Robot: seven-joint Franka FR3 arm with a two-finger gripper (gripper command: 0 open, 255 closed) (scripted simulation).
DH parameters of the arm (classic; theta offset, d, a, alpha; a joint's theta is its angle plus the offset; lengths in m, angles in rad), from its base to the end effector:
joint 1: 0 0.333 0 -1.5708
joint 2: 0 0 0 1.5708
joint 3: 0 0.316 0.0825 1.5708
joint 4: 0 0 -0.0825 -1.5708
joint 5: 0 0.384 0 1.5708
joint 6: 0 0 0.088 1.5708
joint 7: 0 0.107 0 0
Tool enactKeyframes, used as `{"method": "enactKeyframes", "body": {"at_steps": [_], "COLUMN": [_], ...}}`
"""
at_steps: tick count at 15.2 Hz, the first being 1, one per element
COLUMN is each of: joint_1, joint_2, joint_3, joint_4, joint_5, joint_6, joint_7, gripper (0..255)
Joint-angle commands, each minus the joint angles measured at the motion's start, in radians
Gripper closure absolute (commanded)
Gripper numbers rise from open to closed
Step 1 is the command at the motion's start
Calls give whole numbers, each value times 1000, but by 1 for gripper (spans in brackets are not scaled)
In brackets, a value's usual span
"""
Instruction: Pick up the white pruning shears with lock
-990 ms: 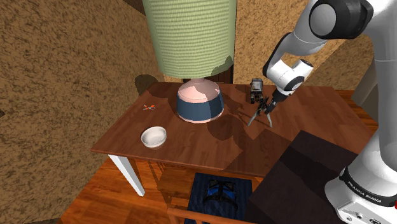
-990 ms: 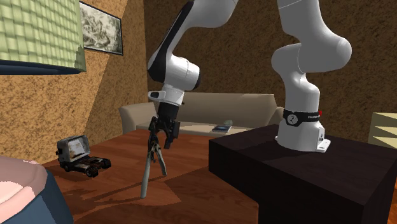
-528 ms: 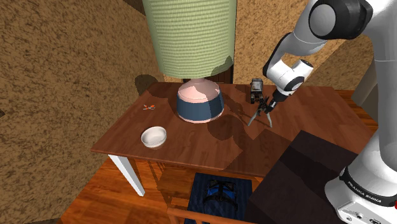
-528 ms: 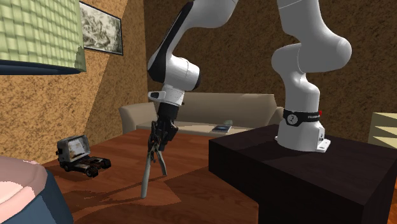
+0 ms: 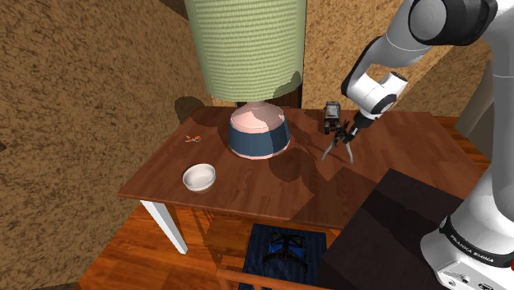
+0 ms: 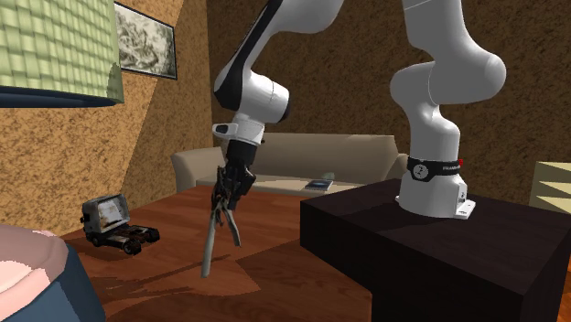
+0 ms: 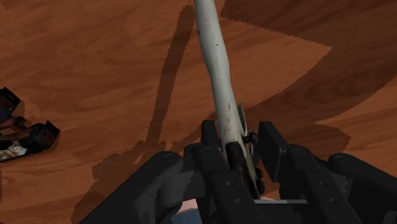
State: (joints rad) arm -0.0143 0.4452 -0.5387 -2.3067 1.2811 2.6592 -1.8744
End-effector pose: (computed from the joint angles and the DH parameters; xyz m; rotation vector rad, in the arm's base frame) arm 0.4074 -0.3003 0.1747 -3.0247 -0.3346 -0.5600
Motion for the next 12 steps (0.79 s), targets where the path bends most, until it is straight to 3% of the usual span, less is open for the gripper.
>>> {"method": "enactKeyframes", "body": {"at_steps": [1,10,12], "joint_1": [15,85,86], "joint_2": [-32,-164,-166], "joint_3": [-19,-108,-109], "joint_4": [-15,-62,-62], "joint_5": [-42,-244,-248], "joint_6": [-1,-13,-13], "joint_7": [34,200,203], "gripper": [255,255,255]}}
